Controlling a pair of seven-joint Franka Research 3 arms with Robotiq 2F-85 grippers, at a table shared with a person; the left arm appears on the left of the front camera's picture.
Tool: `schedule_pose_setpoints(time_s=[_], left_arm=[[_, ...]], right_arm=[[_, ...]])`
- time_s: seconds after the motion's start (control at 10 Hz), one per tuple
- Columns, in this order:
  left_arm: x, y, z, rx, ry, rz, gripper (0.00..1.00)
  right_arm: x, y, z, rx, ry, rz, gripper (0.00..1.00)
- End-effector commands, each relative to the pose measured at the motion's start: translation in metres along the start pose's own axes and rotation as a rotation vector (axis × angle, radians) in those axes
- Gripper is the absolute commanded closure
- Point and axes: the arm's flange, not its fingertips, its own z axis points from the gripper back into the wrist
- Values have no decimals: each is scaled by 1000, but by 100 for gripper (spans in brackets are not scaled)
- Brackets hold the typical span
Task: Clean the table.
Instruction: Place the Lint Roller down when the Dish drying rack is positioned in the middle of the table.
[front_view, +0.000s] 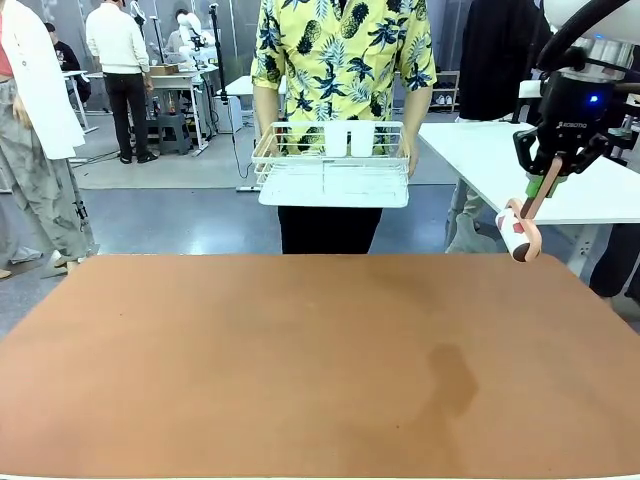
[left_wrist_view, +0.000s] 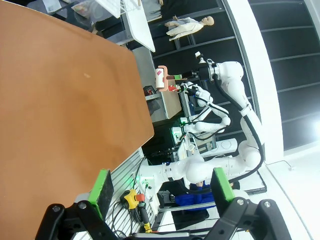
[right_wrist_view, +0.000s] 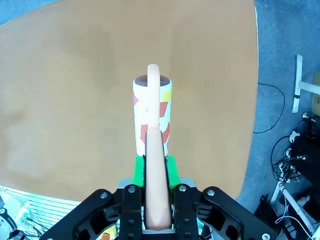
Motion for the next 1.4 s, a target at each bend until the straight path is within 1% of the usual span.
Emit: schedule_pose_setpoints(time_s=[0.0, 1.3], left_arm=[[-1, -3, 2, -5, -2, -3, 0], [-1, -3, 2, -5, -2, -3, 0]], right_arm=[[-5, 0, 1, -3, -1, 1, 79], [-5, 0, 1, -3, -1, 1, 79]])
